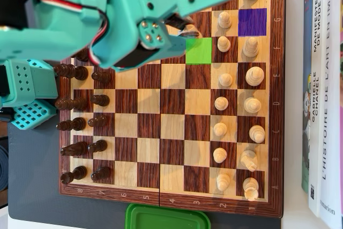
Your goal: Play chess
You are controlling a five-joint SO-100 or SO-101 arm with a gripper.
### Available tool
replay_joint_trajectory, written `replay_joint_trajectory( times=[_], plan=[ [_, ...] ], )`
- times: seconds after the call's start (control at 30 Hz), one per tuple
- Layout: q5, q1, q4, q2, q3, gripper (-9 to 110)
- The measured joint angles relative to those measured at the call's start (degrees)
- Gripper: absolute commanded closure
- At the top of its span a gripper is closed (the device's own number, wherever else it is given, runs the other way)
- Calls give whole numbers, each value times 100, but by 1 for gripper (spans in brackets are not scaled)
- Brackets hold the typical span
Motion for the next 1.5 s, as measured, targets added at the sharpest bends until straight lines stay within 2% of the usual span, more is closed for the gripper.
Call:
replay_joint_trajectory(
  times=[0.23,0.43,1.5],
  plan=[
    [132,0,-62,44,439,96],
    [132,0,-606,44,729,96],
    [132,0,-1345,-729,791,96]
  ],
)
